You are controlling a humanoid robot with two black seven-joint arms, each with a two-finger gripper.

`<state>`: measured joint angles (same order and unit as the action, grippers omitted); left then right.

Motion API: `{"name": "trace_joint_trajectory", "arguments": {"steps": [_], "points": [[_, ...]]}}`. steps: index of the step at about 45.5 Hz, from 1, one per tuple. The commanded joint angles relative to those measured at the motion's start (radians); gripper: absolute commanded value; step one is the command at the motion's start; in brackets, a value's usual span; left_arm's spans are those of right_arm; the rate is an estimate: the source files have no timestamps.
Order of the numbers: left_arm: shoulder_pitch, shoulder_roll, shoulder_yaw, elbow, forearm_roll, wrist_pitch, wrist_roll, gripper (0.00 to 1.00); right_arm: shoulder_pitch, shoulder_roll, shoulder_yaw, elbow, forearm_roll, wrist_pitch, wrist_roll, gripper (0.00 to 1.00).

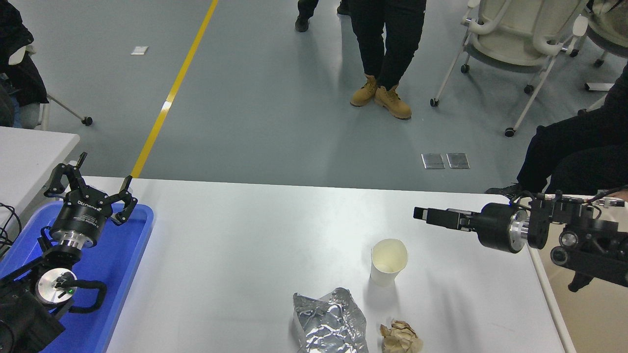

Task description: Clean the table surface

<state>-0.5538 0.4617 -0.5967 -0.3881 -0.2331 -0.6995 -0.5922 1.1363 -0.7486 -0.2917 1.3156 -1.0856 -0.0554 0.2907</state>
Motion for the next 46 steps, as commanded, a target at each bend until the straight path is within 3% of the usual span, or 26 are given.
{"name": "trace_joint_trajectory", "arguments": {"steps": [1,10,16,46], "points": [[0.0,0.0,0.0,0.0,0.0,0.0,0.0,1.0,0.057,0.063,-0.067,0.04,-0.034,0.029,-0.162,1.0],[0.0,0.0,0.0,0.0,0.0,0.0,0.0,1.0,0.06,0.14,-0.072,0.013,-0.005,0.061,-0.288,1.0],[0.0,-0.001,0.0,0.0,0.0,0.0,0.0,1.0,0.066,0.166,-0.072,0.002,0.064,0.103,-0.306,1.0],[0.0,-0.001,0.0,0.0,0.0,0.0,0.0,1.0,0.011,0.307,-0.076,-0.127,0.076,0.115,-0.383,1.0]]}}
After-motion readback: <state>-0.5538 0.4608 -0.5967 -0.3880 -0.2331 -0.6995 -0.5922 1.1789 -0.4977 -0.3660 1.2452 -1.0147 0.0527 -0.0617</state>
